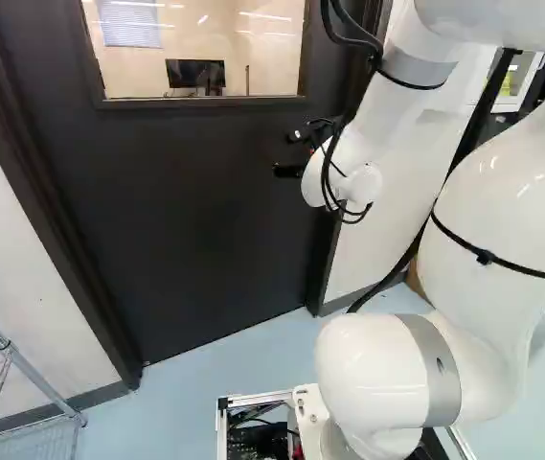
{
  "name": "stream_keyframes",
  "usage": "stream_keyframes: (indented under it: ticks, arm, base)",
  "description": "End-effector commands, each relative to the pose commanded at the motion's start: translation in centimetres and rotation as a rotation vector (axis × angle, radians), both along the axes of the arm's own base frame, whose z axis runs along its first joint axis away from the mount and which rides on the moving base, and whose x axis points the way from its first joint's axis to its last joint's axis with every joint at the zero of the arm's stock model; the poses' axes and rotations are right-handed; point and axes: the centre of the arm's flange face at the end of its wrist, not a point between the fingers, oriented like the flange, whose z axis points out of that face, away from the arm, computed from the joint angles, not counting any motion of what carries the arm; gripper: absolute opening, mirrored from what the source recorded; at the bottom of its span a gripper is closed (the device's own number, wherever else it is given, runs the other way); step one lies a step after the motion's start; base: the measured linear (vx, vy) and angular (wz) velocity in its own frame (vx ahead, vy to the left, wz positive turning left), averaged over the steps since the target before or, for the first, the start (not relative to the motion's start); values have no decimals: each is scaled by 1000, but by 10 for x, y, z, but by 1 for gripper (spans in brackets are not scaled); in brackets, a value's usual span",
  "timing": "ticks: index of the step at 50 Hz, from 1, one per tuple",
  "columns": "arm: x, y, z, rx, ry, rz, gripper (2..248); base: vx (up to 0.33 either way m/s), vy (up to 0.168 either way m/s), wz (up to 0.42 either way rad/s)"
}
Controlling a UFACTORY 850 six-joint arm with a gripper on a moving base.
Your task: Open the door and move inside
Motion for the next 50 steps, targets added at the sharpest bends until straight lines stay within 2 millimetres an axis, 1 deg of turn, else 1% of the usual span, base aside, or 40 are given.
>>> stream_keyframes:
  ticks: [39,50]
  arm:
    - [4,-6,-41,14,93,-13,247]
    - [10,-8,-53,22,118,-23,247]
  base:
    - [0,0,0]
    - [0,0,0]
